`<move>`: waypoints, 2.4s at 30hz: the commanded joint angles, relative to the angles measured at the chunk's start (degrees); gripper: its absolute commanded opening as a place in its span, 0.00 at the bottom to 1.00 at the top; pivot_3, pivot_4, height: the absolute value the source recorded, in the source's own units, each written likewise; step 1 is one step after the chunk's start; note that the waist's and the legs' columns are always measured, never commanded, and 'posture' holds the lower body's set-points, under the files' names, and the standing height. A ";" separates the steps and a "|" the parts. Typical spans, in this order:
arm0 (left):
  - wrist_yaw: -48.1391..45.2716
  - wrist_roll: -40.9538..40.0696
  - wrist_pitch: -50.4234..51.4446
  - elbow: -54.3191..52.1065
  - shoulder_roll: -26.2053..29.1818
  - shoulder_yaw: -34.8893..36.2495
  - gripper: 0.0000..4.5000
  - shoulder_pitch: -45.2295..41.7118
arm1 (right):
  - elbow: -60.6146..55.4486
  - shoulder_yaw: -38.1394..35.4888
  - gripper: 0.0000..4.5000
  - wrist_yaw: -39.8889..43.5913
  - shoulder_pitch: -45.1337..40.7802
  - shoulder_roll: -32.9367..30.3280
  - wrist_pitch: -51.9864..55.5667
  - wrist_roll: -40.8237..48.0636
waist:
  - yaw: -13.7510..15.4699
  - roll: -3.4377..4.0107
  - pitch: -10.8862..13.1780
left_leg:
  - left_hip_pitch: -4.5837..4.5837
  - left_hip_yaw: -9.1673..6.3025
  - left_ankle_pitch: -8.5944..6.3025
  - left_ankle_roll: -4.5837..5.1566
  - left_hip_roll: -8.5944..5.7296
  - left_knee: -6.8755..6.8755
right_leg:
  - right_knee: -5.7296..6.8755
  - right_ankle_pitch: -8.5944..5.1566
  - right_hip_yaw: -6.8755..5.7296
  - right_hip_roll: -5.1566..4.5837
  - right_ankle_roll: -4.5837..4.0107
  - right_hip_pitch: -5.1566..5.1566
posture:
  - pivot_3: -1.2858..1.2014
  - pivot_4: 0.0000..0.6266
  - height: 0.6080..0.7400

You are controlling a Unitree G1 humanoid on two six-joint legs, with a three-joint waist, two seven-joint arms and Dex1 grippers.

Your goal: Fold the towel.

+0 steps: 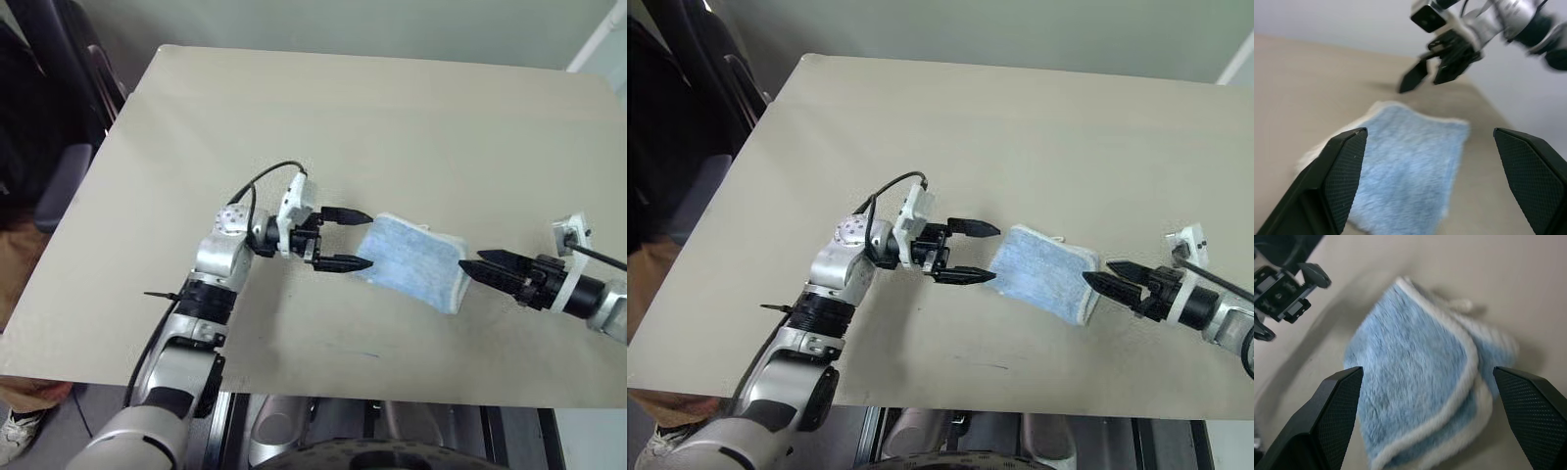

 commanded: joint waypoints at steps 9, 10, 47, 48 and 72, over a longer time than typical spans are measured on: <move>3.43 1.50 -6.54 -2.55 -0.91 -1.08 1.00 3.38 | 9.99 -2.25 1.00 -6.53 -6.08 3.17 17.03 9.87 | -0.20 0.00 0.00 | 0.01 0.00 0.14 0.45 0.00 -0.03 | 0.08 -0.02 -0.01 0.01 0.37 -0.08 | 0.52 0.24 0.95; 3.48 1.49 -6.58 -2.65 -0.85 -1.12 1.00 3.45 | 10.55 -1.90 1.00 -7.14 -6.53 4.16 17.52 10.00 | -0.21 0.00 0.00 | 0.02 0.00 0.14 0.46 0.00 -0.03 | 0.08 -0.01 -0.01 0.01 0.37 -0.08 | 0.52 0.24 0.95; 7.05 3.13 -9.31 -3.34 -0.19 -3.16 1.00 4.28 | 13.63 2.44 0.51 -14.69 -13.54 19.26 19.76 10.31 | -1.91 -0.05 -0.07 | 0.17 -0.05 -0.07 0.77 0.18 -0.06 | 0.14 0.27 -0.10 0.18 -0.48 -0.19 | 0.52 0.24 0.95; 7.03 3.20 -9.49 -3.27 -0.21 -3.23 1.00 4.37 | 13.51 2.22 0.42 -14.57 -13.45 19.05 19.83 10.55 | -1.87 -0.04 -0.07 | 0.16 -0.05 -0.05 0.75 0.18 -0.06 | 0.14 0.28 -0.10 0.18 -0.44 -0.20 | 0.52 0.24 0.95; 10.66 2.80 -12.84 9.54 -3.40 2.06 1.00 -3.54 | 4.68 -10.98 0.01 -34.29 -14.48 6.73 3.86 35.11 | -0.40 0.02 -0.03 | -0.02 -0.02 -0.08 0.63 0.11 -0.02 | 0.06 0.32 -0.09 0.09 -0.12 -0.20 | 0.52 0.24 0.95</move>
